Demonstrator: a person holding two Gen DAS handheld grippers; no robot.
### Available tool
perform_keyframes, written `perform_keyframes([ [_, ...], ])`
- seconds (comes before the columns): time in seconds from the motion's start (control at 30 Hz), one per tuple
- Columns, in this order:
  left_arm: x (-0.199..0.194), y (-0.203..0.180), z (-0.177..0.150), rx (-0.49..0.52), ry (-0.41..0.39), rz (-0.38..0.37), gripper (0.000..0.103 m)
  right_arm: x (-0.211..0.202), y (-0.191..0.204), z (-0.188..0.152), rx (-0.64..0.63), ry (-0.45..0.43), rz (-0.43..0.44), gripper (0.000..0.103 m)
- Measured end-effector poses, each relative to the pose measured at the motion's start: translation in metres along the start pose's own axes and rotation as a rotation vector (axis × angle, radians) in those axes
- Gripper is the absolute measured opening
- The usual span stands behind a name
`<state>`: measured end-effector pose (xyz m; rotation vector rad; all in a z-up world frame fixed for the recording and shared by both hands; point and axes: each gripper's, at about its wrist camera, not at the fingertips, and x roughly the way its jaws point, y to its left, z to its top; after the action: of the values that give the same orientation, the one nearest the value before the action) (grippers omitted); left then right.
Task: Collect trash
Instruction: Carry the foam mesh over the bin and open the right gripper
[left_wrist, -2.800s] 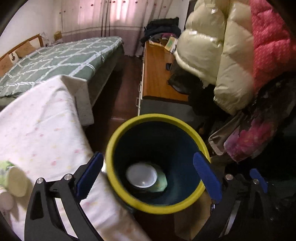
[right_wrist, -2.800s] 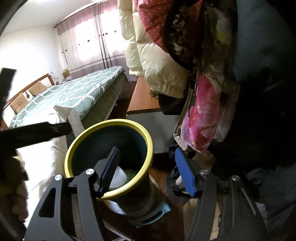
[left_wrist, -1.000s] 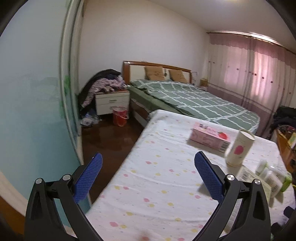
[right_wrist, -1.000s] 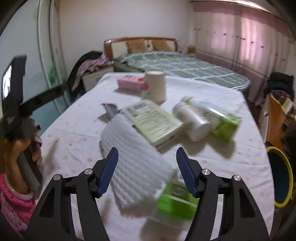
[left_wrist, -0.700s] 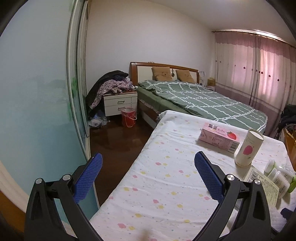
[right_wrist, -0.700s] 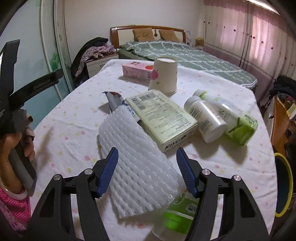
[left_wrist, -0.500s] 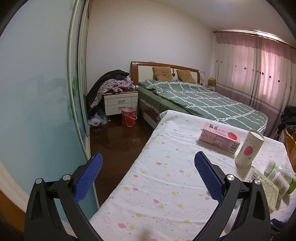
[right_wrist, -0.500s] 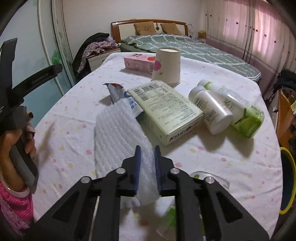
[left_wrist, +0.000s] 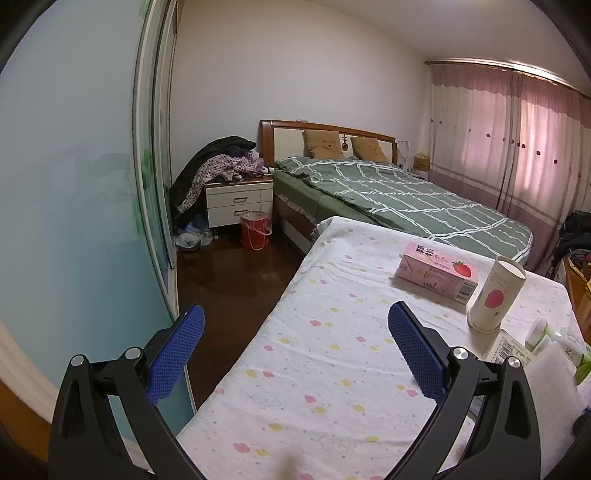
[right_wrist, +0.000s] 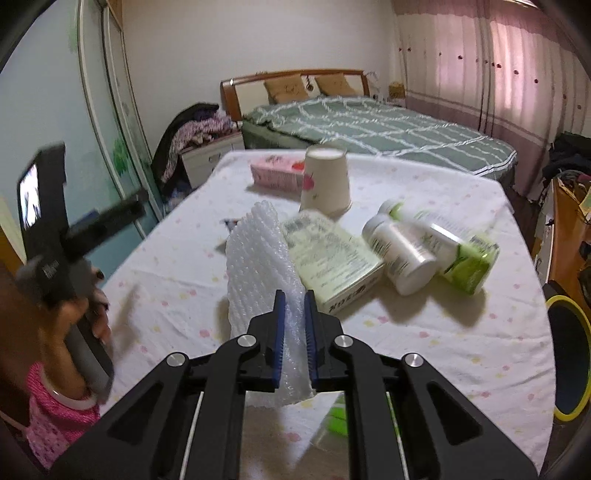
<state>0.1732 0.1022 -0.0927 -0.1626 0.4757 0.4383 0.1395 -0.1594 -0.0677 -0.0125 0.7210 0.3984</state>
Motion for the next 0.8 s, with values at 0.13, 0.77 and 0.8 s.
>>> perform_keyframes([
  [0.13, -0.002, -0.001, -0.001, 0.003, 0.002, -0.007, 0.098, -0.019, -0.016, 0.007, 0.047, -0.053, -0.016, 0.010],
  [0.77, -0.043, -0.044, -0.012, 0.080, 0.035, -0.169, 0.098, -0.095, -0.193, -0.023, 0.413, -0.221, -0.452, 0.010],
  [0.8, -0.048, -0.049, -0.014, 0.086, 0.043, -0.189, 0.098, -0.097, -0.204, -0.027, 0.436, -0.224, -0.477, 0.010],
])
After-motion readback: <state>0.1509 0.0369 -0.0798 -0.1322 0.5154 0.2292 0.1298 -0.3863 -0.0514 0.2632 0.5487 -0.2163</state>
